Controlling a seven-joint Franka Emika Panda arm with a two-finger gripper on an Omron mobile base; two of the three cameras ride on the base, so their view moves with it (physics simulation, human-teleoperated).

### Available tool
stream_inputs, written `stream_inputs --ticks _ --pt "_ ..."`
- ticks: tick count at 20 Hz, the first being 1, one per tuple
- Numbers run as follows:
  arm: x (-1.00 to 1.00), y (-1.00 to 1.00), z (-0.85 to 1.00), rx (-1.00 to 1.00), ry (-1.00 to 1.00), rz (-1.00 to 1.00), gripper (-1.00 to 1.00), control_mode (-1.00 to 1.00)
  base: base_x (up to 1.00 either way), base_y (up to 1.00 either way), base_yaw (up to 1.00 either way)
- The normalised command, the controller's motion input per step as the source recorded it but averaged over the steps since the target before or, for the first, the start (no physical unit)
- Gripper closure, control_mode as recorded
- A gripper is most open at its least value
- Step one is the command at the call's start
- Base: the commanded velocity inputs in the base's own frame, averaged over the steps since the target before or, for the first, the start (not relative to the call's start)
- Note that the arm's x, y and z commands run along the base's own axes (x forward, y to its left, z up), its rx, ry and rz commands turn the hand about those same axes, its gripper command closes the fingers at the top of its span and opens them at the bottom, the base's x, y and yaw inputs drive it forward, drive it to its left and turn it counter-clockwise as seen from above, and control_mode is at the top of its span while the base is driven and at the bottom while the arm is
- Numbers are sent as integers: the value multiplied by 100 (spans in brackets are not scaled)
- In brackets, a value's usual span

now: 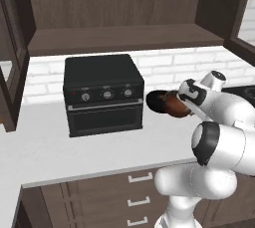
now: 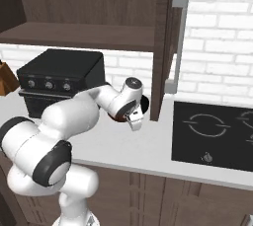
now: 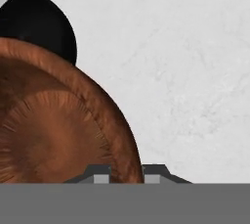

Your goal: Pick up the bowls on the counter and stack them on top of one another in the open cabinet. Place the smaller bowl on top of the larger bowl.

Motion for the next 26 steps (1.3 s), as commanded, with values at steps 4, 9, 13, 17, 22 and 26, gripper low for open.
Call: stream_inputs --ticks 4,9,13,17,22,26 --pt "69 -23 59 9 -13 -11 100 -100 0 0 0" --pt "91 -12 16 5 0 -5 100 -100 0 0 0" --pt "47 0 -11 7 6 -8 100 -100 0 0 0" --pt "57 0 -4 6 4 -11 100 -100 0 0 0" --pt "64 0 -24 0 8 -4 100 -100 0 0 0" --pt "74 0 -38 -1 10 -2 100 -100 0 0 0"
